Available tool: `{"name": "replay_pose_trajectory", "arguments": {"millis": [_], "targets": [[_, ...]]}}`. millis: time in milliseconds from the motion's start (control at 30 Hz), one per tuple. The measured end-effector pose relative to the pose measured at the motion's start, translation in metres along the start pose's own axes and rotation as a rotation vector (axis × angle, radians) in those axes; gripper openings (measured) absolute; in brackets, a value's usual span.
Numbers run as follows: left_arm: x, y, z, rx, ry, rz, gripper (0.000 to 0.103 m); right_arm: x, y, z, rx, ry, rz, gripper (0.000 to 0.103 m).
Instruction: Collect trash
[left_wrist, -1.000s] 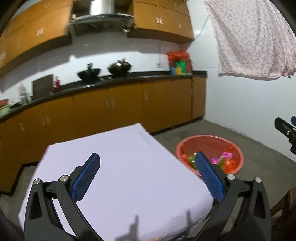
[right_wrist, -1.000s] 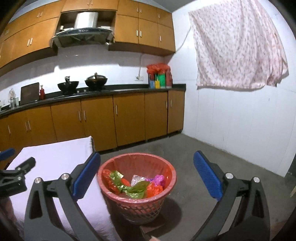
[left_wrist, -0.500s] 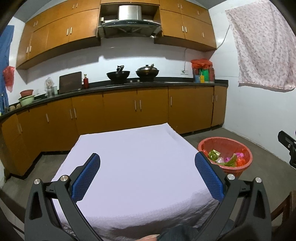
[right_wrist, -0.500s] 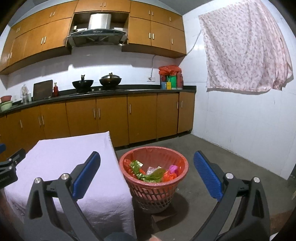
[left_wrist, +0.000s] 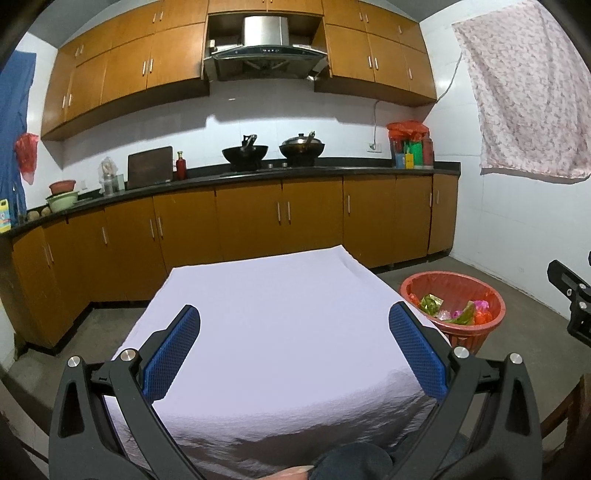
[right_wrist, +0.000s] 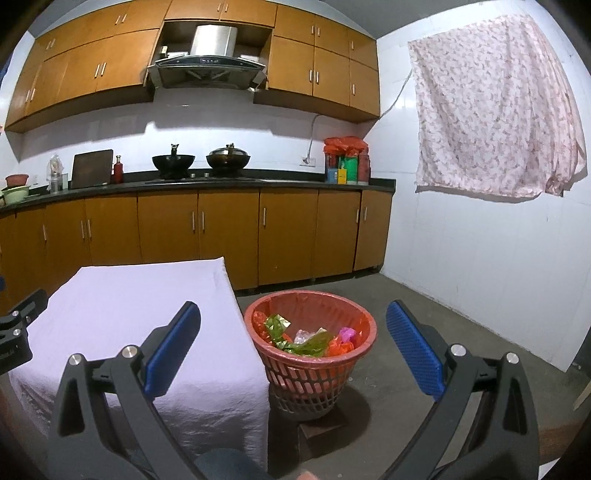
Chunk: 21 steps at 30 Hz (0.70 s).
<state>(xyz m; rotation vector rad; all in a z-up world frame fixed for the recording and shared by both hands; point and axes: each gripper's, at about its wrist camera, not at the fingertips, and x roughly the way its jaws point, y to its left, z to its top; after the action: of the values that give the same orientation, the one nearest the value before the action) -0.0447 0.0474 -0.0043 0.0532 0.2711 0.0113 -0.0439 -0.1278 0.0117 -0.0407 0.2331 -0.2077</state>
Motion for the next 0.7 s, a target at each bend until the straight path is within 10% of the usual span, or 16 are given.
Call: {"name": "replay_pose_trajectory", "arguments": {"millis": [700], "targets": [[-0.015,-0.008,-0.002,0.014,-0.031,-0.002,0.101,-0.014,-0.005,-0.002,0.023,-0.02,-0.014,0.099]]}}
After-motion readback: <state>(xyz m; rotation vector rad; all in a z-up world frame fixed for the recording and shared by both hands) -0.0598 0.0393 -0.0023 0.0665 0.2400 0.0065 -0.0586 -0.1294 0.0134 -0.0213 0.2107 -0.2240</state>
